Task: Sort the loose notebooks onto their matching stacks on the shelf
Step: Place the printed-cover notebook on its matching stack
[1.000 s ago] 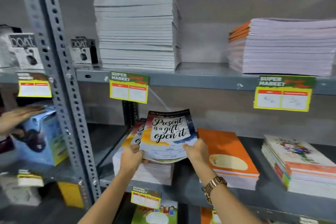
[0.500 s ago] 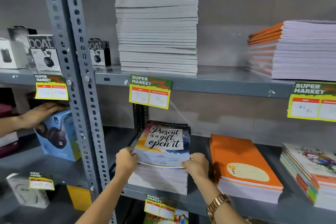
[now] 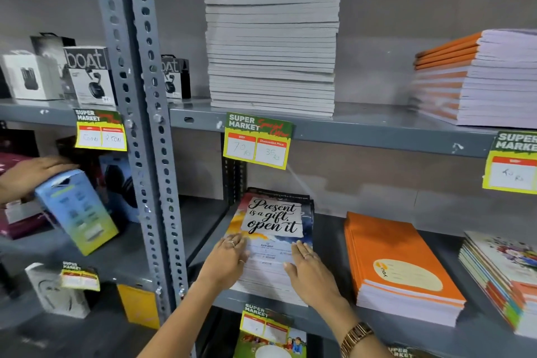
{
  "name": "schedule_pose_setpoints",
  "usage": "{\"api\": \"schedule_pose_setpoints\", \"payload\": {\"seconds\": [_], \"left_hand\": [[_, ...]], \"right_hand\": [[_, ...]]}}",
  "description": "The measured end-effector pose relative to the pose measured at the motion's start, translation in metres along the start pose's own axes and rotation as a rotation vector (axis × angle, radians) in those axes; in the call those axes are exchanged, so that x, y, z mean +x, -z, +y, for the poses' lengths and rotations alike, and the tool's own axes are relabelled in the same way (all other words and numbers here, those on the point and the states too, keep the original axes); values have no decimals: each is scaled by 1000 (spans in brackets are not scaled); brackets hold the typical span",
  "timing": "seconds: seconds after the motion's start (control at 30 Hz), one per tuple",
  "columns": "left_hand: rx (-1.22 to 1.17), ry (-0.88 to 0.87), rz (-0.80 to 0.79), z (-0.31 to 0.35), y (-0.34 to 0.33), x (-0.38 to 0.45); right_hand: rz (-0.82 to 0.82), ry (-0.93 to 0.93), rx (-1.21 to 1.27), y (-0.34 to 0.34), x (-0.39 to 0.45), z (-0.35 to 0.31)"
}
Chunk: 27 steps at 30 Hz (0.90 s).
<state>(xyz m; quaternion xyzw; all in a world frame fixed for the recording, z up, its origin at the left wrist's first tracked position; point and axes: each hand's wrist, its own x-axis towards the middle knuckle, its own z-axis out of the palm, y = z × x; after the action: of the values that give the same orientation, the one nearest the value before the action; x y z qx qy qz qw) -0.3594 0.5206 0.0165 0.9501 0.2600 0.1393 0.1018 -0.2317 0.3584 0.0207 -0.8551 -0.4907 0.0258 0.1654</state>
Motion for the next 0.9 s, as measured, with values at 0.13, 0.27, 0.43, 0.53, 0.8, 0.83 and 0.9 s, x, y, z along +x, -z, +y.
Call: {"api": "schedule_pose_setpoints", "payload": {"seconds": [0.13,0.27,0.43,0.53,0.8,0.83,0.9], "left_hand": [[-32,-42,-32,-9,-1,-1],[-81,-76,-19,-11,-1,0],[-122,-109,-10,-14,0,0],[-129,-113,-2,-16,-1,0],[-59,-84,18,-14,-5,-3],[-54,-83,22,-13,-5,-4],[-31,-81,33,-12,-5,-5]], "right_hand": [[60,32,-68,-11,1,8],[107,36,-80,-13,-2,7],[139,52,-122,-15,-7,8],[176,46,-109,-15,-12,2],[368,88,-311,-18,-14,-3],[388,84,-317,-20,-13,-2],[416,81,-332,-22,-12,-1]]}}
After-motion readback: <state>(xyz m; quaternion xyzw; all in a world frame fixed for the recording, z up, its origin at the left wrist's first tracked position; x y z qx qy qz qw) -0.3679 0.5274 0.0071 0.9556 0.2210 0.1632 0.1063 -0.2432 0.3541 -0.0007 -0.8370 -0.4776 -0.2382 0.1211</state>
